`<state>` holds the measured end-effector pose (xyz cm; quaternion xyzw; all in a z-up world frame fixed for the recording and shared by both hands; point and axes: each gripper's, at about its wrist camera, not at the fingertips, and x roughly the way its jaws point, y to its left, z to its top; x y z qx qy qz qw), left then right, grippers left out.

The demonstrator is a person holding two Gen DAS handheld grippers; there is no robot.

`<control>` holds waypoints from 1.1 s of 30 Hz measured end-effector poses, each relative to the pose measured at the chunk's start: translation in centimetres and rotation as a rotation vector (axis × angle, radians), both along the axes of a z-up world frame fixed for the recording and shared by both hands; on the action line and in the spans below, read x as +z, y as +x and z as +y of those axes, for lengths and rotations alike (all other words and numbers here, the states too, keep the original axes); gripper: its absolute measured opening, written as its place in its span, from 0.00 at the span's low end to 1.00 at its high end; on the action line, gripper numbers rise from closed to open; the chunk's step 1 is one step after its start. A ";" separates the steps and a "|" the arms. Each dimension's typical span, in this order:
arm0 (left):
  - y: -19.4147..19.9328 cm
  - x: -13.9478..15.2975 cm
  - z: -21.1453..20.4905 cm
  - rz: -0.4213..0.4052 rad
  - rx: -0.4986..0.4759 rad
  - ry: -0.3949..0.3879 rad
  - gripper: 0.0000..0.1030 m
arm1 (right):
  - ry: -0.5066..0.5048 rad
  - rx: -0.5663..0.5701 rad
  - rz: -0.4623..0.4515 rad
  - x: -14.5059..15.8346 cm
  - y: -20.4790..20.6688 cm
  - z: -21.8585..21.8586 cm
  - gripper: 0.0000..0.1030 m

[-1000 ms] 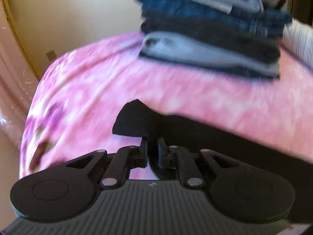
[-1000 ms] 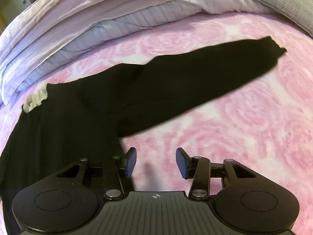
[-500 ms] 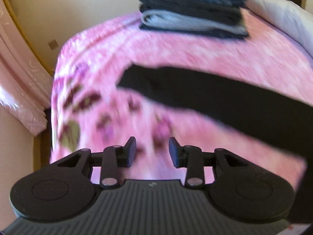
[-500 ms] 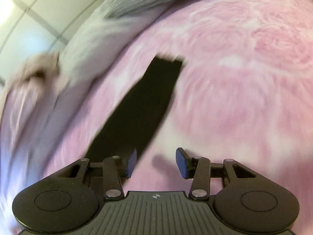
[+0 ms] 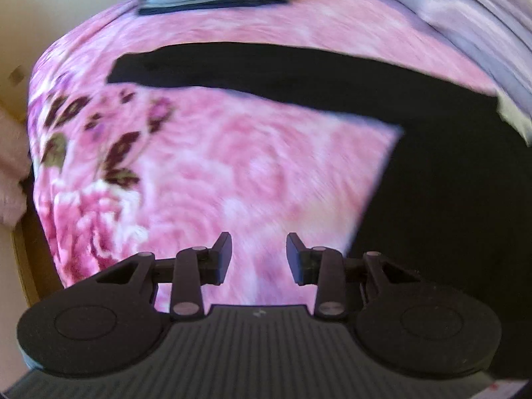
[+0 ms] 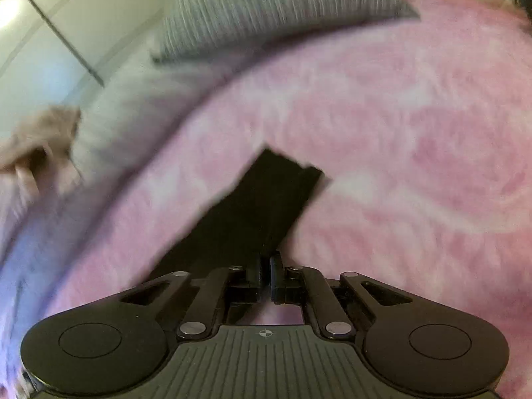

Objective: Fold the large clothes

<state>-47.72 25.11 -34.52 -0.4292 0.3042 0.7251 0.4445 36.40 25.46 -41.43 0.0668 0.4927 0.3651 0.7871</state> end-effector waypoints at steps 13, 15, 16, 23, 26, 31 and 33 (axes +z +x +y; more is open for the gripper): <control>12.0 0.1 -0.3 0.080 -0.607 0.103 0.32 | -0.105 0.944 -0.216 7.8 -31.3 -1.8 0.34; 13.3 -1.2 -0.2 0.062 -0.673 0.089 0.32 | -0.129 1.077 -0.251 6.7 -37.5 -2.5 0.34; 13.4 -2.1 -0.4 0.052 -0.683 0.070 0.32 | -0.138 1.096 -0.282 6.1 -39.2 -3.1 0.34; 10.0 -4.3 -8.6 0.026 -0.654 0.026 0.33 | -0.245 1.061 -0.445 2.9 -43.3 -13.8 0.35; 9.6 -4.0 -12.0 0.034 -0.667 -0.039 0.34 | -0.323 1.016 -0.371 3.3 -43.1 -17.3 0.37; 8.2 -0.2 -16.1 -0.071 -0.578 -0.116 0.33 | -0.484 0.939 -0.127 5.7 -42.1 -19.7 0.38; 8.0 3.2 -17.7 -0.101 -0.568 -0.103 0.33 | -0.435 0.936 -0.088 9.1 -42.1 -21.0 0.38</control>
